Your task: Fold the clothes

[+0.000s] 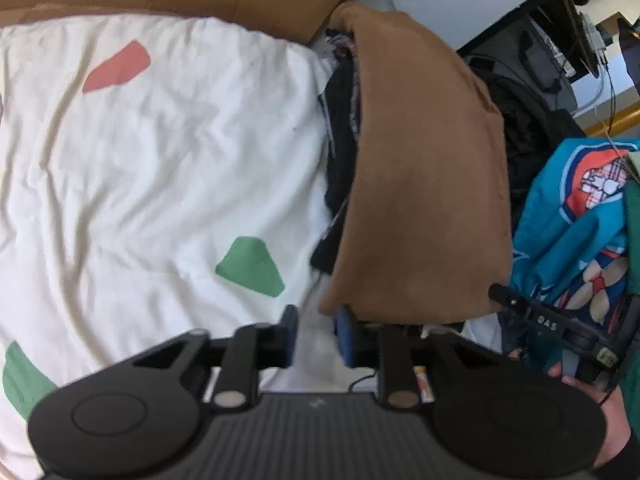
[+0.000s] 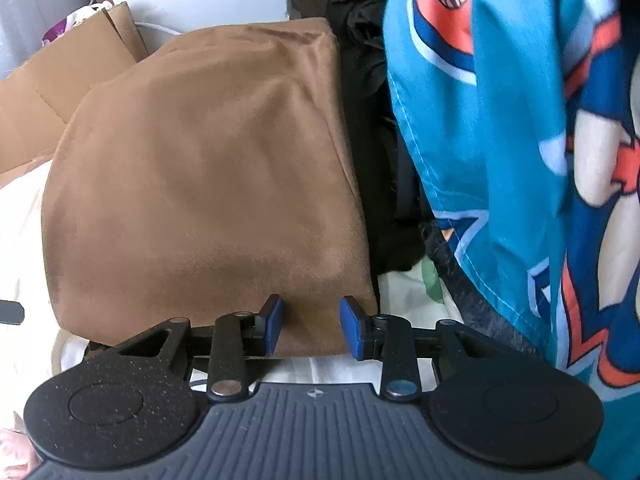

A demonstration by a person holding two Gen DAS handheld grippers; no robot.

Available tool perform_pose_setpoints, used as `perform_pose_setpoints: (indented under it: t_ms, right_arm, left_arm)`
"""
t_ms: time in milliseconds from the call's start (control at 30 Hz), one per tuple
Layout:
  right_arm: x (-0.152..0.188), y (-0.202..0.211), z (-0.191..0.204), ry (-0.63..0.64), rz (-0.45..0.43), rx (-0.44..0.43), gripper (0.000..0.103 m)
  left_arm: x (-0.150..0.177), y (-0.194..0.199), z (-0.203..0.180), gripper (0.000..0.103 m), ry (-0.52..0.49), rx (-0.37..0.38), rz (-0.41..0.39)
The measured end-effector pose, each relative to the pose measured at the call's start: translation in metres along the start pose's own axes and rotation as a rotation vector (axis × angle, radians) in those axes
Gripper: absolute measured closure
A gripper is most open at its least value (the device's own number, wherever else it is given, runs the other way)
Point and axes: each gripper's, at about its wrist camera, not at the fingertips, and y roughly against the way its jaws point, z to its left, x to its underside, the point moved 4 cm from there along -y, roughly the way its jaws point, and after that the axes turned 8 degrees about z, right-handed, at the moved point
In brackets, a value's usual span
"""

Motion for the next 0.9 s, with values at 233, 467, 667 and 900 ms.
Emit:
perform_pose_setpoints:
  t_ms: [233,467,667,900]
  right_arm:
    - [-0.001,0.015,0.005,-0.092,0.018,-0.029,0.021]
    - [-0.010,0.042,0.010,-0.260,0.017,-0.078,0.010]
    - [-0.013,0.064,0.022,-0.279,0.011,-0.088,0.005]
    - [-0.010,0.096,0.032,-0.286,0.051,-0.124,0.001]
  left_arm:
    - [-0.004,0.025,-0.009,0.017,-0.030,-0.082,-0.053]
    - [-0.008,0.041,-0.017,0.010,-0.029,-0.175,-0.070]
    - [-0.011,0.066,-0.021,0.007,0.023,-0.217,-0.083]
    - [-0.019,0.109,-0.028,0.007,0.057,-0.245,-0.105]
